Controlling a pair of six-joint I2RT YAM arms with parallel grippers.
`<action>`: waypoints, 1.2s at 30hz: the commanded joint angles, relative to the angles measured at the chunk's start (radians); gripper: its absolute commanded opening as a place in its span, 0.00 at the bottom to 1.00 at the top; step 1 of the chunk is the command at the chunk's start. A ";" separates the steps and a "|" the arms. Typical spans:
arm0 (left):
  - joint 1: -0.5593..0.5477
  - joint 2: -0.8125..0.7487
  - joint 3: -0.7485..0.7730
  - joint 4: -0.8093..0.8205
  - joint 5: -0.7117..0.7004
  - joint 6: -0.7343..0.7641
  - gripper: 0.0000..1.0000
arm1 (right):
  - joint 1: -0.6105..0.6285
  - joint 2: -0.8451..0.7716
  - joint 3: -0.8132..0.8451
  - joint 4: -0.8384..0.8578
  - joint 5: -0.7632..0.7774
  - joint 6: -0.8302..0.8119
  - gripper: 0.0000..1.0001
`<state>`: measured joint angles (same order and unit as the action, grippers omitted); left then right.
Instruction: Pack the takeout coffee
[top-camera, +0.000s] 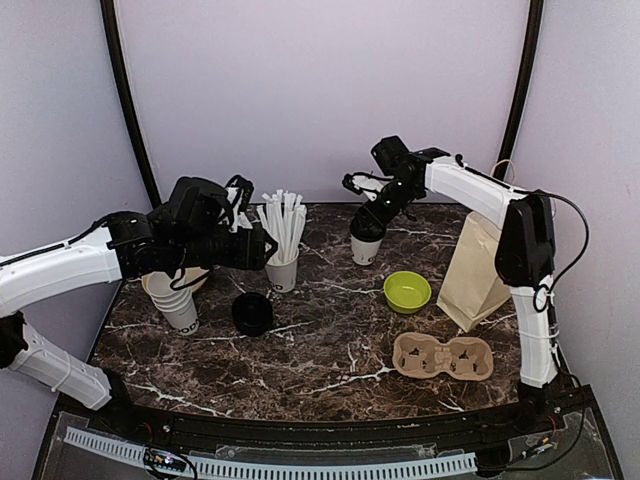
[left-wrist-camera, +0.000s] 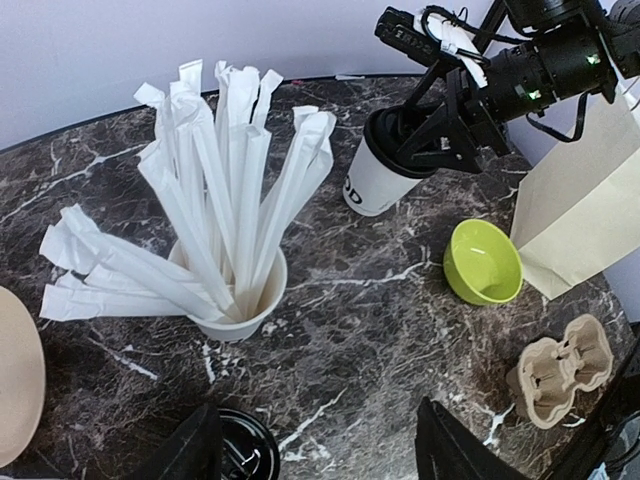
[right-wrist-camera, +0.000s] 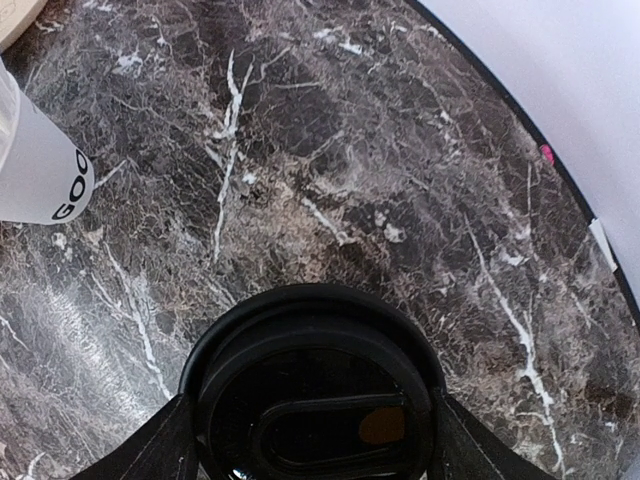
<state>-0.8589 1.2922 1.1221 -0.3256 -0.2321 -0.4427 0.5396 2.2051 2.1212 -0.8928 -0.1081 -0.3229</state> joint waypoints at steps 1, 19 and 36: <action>0.011 -0.026 0.033 -0.147 -0.063 0.047 0.68 | 0.006 -0.001 0.037 -0.032 0.005 0.035 0.78; 0.112 0.041 0.220 -0.704 -0.161 -0.065 0.57 | 0.002 -0.256 -0.094 -0.038 -0.068 0.059 0.91; 0.285 0.151 0.220 -0.815 -0.074 -0.007 0.46 | 0.006 -0.740 -0.808 0.260 -0.599 -0.093 0.88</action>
<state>-0.5945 1.4250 1.3331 -1.1210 -0.3481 -0.4808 0.5423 1.4662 1.3258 -0.7166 -0.6178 -0.3916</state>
